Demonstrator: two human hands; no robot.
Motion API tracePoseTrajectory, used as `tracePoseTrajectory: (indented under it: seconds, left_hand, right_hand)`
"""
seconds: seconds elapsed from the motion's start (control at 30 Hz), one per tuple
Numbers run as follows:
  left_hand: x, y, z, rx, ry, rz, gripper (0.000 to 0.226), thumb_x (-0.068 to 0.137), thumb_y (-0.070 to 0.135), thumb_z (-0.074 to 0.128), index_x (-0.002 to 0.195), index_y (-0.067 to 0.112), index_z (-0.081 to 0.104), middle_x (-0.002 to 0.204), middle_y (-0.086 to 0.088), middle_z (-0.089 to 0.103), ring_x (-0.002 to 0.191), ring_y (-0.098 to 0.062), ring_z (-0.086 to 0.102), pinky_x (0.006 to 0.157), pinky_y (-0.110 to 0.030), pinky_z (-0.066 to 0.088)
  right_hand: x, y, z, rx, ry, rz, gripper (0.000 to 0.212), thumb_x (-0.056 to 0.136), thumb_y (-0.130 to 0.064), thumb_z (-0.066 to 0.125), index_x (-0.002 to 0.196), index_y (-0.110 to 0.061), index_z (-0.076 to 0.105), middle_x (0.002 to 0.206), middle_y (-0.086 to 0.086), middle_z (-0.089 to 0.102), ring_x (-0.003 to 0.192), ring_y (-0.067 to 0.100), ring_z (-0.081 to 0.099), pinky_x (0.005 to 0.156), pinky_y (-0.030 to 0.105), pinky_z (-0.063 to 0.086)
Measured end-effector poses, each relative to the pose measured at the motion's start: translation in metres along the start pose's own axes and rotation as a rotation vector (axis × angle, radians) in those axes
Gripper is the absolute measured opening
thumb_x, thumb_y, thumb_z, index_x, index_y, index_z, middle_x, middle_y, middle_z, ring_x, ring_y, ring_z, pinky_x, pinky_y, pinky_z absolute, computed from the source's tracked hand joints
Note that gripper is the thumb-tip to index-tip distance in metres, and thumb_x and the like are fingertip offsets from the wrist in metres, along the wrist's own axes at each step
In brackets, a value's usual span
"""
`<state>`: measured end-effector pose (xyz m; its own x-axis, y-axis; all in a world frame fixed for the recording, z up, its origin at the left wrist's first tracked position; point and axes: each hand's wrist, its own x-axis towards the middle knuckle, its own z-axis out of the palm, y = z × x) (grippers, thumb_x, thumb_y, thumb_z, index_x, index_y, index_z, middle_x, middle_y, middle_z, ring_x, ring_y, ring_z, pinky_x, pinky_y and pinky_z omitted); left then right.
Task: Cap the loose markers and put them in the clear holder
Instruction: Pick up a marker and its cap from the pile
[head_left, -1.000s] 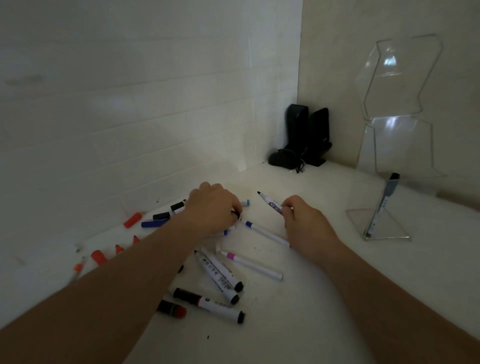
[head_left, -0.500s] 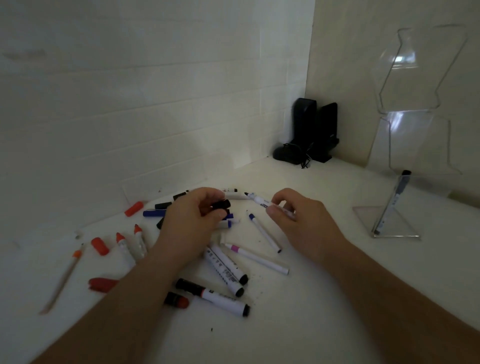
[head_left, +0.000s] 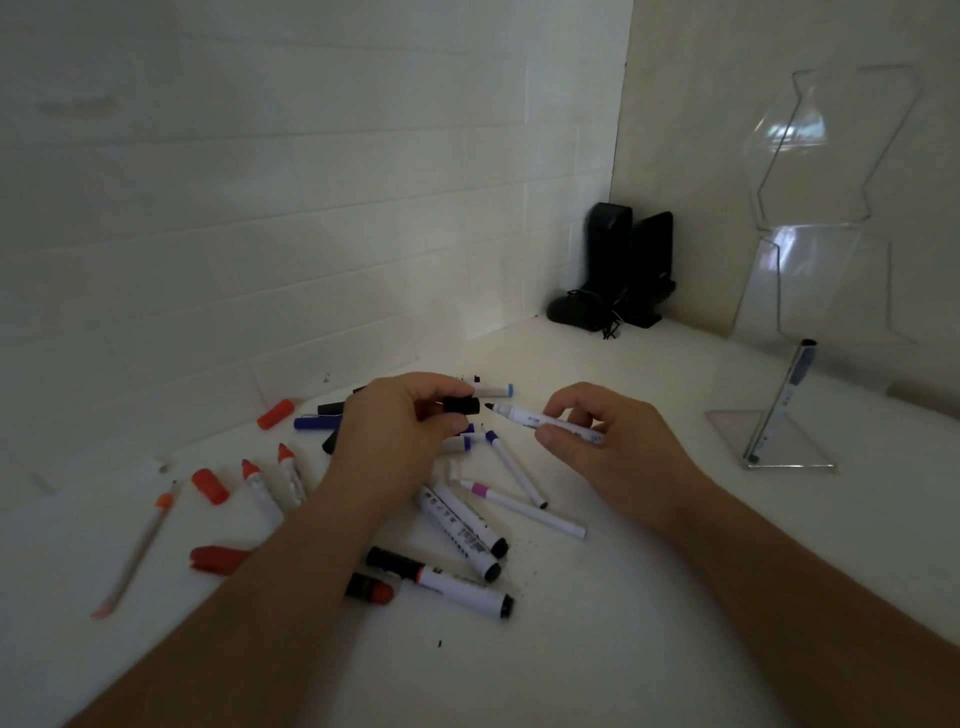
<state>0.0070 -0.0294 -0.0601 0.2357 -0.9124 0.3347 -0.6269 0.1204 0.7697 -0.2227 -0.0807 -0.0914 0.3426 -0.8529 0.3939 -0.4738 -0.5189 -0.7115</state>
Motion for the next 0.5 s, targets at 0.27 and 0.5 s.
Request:
tracePoseTrajectory:
  seconds: [0.27, 0.5]
  left_hand:
    - [-0.002, 0.001, 0.010, 0.105, -0.072, 0.189, 0.031, 0.084, 0.014, 0.077, 0.104, 0.038, 0.076, 0.088, 0.026, 0.067, 0.082, 0.011, 0.061, 0.080, -0.001, 0.042]
    - [-0.010, 0.013, 0.016, 0.083, -0.128, 0.120, 0.029, 0.104, 0.036, 0.043, 0.090, 0.024, 0.065, 0.075, 0.010, 0.068, 0.059, 0.005, 0.055, 0.052, -0.009, 0.041]
  right_hand:
    - [-0.002, -0.005, -0.001, -0.161, -0.045, -0.110, 0.008, 0.092, -0.041, 0.070, 0.096, -0.045, 0.064, 0.081, -0.014, 0.062, 0.070, -0.001, 0.056, 0.063, 0.015, 0.039]
    - [0.000, -0.009, -0.005, -0.353, 0.170, -0.251, 0.022, 0.092, -0.046, 0.068, 0.104, -0.029, 0.077, 0.079, -0.011, 0.060, 0.071, 0.009, 0.055, 0.065, 0.026, 0.044]
